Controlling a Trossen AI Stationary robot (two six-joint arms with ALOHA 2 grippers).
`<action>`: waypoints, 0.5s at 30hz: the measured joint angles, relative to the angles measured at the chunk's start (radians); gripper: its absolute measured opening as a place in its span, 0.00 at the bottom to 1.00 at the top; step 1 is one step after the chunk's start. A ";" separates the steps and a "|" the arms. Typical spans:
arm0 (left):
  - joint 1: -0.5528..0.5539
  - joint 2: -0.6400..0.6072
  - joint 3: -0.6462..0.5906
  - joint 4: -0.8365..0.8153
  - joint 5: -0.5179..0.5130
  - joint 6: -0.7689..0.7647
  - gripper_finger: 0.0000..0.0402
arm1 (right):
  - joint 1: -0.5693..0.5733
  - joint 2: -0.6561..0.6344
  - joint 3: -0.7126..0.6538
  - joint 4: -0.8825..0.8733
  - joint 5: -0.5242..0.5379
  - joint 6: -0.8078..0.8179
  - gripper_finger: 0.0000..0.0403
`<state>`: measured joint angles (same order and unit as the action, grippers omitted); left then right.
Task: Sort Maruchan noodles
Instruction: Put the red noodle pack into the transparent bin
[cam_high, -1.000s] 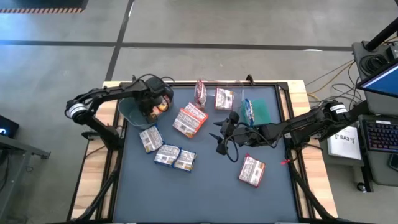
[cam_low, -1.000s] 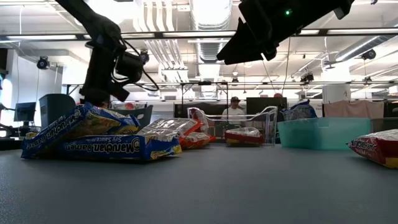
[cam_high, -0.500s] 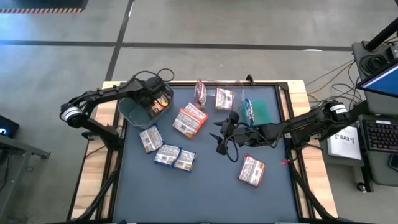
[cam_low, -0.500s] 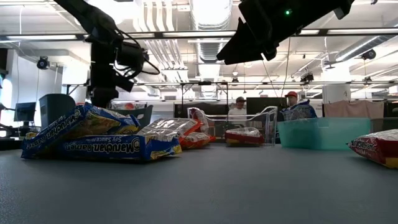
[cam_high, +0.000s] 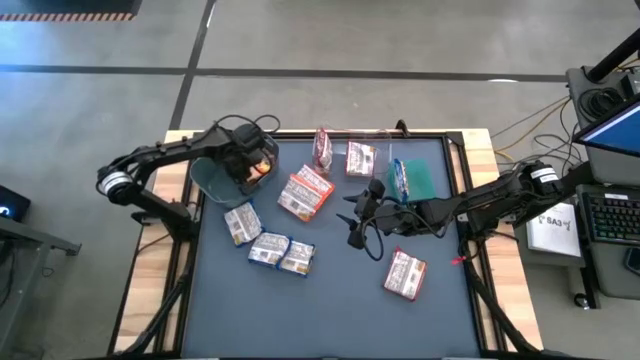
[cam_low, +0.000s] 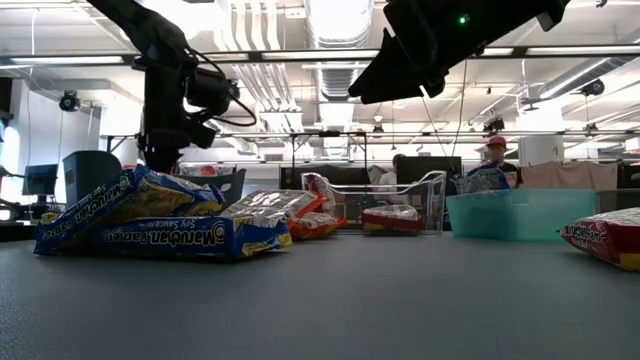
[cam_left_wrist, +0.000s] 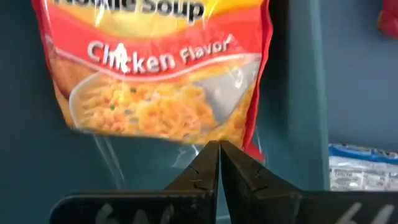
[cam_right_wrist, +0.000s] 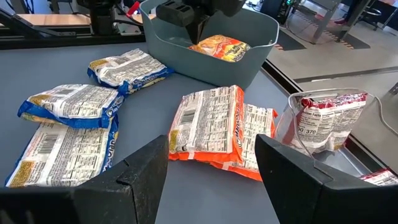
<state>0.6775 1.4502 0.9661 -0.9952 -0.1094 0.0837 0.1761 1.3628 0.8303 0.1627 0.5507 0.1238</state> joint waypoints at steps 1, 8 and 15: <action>0.000 0.003 0.000 0.006 0.000 0.000 0.00 | 0.000 0.000 0.000 0.000 0.000 0.000 0.57; 0.000 0.010 0.006 -0.031 -0.021 0.002 0.00 | 0.000 0.000 0.000 0.000 0.000 0.000 0.57; 0.000 -0.015 0.014 -0.081 -0.037 0.001 0.00 | 0.000 0.000 0.000 0.000 0.000 -0.001 0.57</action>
<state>0.6773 1.4348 0.9798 -1.0765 -0.1467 0.0848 0.1761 1.3628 0.8299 0.1627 0.5507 0.1230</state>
